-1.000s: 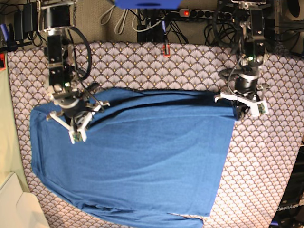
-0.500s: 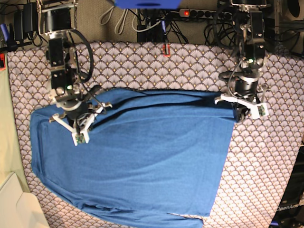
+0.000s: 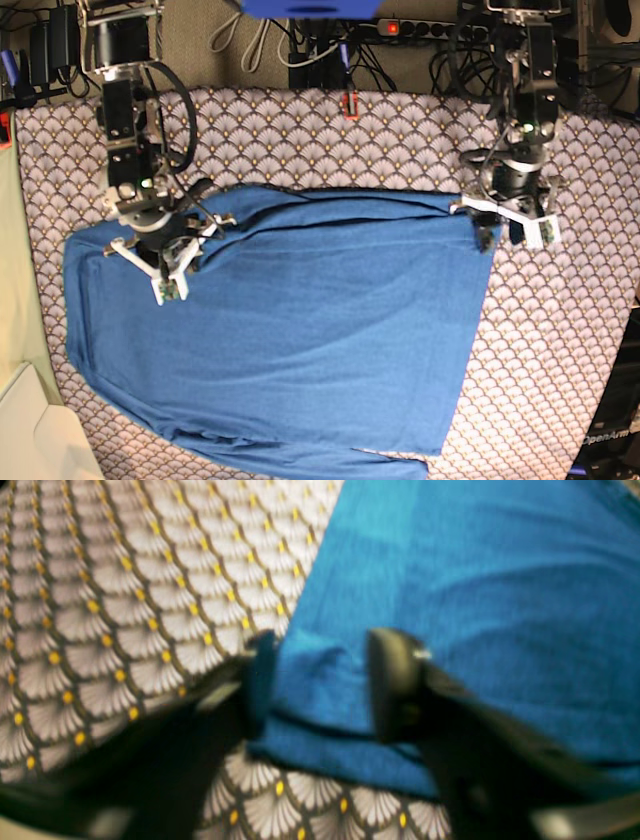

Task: Fold the T-shirt properly
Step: 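Lift the gripped corners and pull the shirt toward the robot, then hold the corners and shift both grippers outward to stretch the shirt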

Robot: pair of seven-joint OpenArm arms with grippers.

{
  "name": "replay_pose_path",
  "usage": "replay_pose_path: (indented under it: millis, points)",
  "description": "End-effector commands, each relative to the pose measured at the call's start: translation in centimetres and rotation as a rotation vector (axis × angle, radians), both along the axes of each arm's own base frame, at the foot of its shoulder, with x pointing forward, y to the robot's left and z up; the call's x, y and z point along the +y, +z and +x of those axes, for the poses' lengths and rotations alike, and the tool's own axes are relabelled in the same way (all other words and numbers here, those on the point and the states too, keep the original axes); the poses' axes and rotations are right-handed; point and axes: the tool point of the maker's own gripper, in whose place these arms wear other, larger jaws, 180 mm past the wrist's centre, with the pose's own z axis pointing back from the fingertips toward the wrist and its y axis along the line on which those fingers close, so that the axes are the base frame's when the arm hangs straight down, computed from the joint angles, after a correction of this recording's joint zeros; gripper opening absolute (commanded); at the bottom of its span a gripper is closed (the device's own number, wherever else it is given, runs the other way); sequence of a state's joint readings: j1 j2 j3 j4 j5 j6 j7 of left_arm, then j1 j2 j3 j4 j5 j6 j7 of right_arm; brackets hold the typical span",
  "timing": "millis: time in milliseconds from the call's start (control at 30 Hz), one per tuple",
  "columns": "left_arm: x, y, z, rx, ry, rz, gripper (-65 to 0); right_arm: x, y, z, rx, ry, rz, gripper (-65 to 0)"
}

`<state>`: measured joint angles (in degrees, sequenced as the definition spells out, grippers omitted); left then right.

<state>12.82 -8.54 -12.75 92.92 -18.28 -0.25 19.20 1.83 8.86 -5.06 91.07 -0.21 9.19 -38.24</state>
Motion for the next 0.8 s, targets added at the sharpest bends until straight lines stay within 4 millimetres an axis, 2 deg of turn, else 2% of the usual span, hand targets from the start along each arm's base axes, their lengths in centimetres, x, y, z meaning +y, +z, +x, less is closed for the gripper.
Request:
replay_pose_path:
  millis: [0,133,233,367,567,767]
  points:
    - [0.1,1.7,0.8,-0.059,-0.005,0.011,-27.7,-0.2,1.5,0.9,-0.053,0.002,-0.005,-45.5]
    - [0.1,1.5,0.5,-0.05,-0.006,0.012,-18.0,-0.9,1.7,0.8,-0.057,0.002,-0.022,-39.7]
    - [0.2,0.6,-0.1,-0.027,-0.004,0.011,-15.3,-1.2,1.2,0.3,-0.044,-0.004,-0.027,-38.3]
    - [0.0,-0.1,-0.5,-0.01,0.001,0.001,-15.4,-1.8,0.4,-0.6,-0.024,-0.001,-0.042,-38.5]
    - [0.3,-2.3,-1.0,0.046,0.013,-0.014,-15.4,-1.9,-0.4,-1.5,0.001,-0.002,-0.044,-38.4]
    - [0.5,-4.4,-1.7,0.101,0.024,-0.022,-15.4,-2.7,0.9,-1.3,-0.029,0.003,-0.071,-38.2]
